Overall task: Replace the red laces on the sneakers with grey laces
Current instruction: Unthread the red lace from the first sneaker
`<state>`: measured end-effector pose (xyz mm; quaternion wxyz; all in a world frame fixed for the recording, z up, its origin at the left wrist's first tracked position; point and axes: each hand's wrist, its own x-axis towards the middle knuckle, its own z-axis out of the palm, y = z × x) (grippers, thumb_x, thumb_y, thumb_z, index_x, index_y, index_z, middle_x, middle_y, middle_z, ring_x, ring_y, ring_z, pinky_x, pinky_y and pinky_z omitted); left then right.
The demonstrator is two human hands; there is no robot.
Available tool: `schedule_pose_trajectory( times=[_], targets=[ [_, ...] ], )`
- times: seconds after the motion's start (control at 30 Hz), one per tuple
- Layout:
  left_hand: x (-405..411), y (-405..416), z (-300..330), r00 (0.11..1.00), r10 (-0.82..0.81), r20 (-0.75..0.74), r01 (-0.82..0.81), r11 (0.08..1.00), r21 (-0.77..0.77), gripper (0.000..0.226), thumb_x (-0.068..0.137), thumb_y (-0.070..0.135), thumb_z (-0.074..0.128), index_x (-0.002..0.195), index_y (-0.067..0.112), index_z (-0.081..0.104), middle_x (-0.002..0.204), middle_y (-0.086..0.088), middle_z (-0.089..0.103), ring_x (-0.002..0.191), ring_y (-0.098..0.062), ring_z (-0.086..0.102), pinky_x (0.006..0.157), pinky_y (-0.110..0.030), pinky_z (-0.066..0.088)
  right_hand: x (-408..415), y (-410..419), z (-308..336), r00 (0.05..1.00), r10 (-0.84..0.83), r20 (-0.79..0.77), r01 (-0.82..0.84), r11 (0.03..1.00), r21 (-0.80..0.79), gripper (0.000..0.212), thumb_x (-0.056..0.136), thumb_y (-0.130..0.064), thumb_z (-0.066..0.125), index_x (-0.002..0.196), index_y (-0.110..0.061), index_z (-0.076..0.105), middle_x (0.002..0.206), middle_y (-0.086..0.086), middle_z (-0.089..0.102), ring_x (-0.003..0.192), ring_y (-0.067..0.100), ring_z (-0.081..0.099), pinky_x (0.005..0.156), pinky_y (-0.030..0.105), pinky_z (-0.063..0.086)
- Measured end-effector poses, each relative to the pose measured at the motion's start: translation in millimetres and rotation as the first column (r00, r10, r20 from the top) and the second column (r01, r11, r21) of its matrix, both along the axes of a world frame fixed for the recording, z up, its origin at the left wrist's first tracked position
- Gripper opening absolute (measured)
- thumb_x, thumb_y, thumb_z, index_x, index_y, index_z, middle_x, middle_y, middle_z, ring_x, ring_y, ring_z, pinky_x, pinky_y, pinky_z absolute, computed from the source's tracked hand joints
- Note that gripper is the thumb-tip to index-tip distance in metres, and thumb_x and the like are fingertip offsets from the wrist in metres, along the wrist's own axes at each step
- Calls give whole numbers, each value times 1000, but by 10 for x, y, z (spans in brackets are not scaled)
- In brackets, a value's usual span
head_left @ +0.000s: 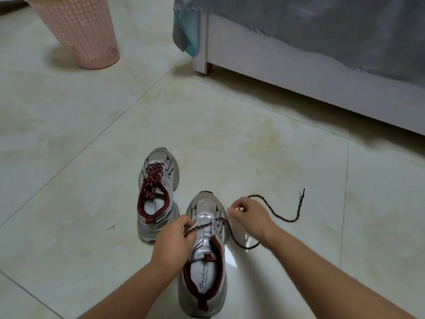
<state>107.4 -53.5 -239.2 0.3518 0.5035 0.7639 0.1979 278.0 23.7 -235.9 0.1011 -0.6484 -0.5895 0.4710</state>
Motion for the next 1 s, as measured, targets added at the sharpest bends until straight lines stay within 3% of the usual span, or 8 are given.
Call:
schedule_pose_trajectory(
  times=[0.1,0.27,0.37,0.5,0.57,0.63,0.87,1.0],
  targets=[
    [11,0,15,1000,3,15,-3,1000,-1,13,83,10,58,91,20,61,73,6,61,62,-8,54,55,-20,38,-248,-115,-95,990,119,76,-116,992,-40,19,81,-29,68,89,-18,55,93,1,60,86,17,52,71,26,37],
    [-5,-16,5,999,16,40,-16,1000,-1,12,85,11,57,92,20,62,75,5,63,65,-11,57,59,-24,43,-277,-56,-75,983,155,94,-151,987,-51,30,87,-17,59,62,-21,43,71,-5,52,76,15,49,66,24,34],
    [-26,-28,-7,999,19,41,-19,1000,-6,11,87,13,54,90,22,59,65,6,59,55,-9,51,50,-19,35,-111,11,-20,979,-159,-126,151,986,-71,32,88,-4,50,59,-16,46,58,-7,52,59,9,49,57,19,37],
    [-33,-30,-1,999,13,47,-13,1000,-4,10,88,14,55,89,23,59,69,3,62,63,-14,57,55,-23,40,191,121,38,720,-570,-395,498,822,-276,28,93,-1,44,67,-10,48,75,7,53,69,19,52,63,27,42],
    [-16,-24,2,999,2,32,-2,1000,5,11,88,13,55,94,19,61,68,9,58,61,-8,54,53,-18,37,203,113,61,438,-743,-506,514,669,-538,25,96,-2,40,73,-3,50,76,13,60,62,23,60,50,25,50],
    [-10,-20,2,1000,-1,19,1,1000,7,12,87,14,55,95,19,62,68,11,56,60,-4,51,50,-14,33,140,90,41,291,-809,-510,446,587,-676,27,98,-5,37,76,2,50,63,13,64,51,22,65,44,27,54],
    [53,-4,37,999,-51,-4,51,998,-25,10,89,16,52,91,17,61,77,2,65,70,-15,61,62,-28,44,158,280,61,185,-825,-534,647,511,-566,33,97,-1,30,66,-15,31,47,-1,24,29,8,23,41,23,32],
    [38,-1,13,994,-67,-88,65,998,-27,8,89,14,49,88,17,56,71,2,61,65,-13,55,55,-25,36,540,355,-51,472,-779,-413,777,588,-224,36,94,-4,35,60,-14,30,52,4,29,41,15,30,48,26,28]
  ],
)
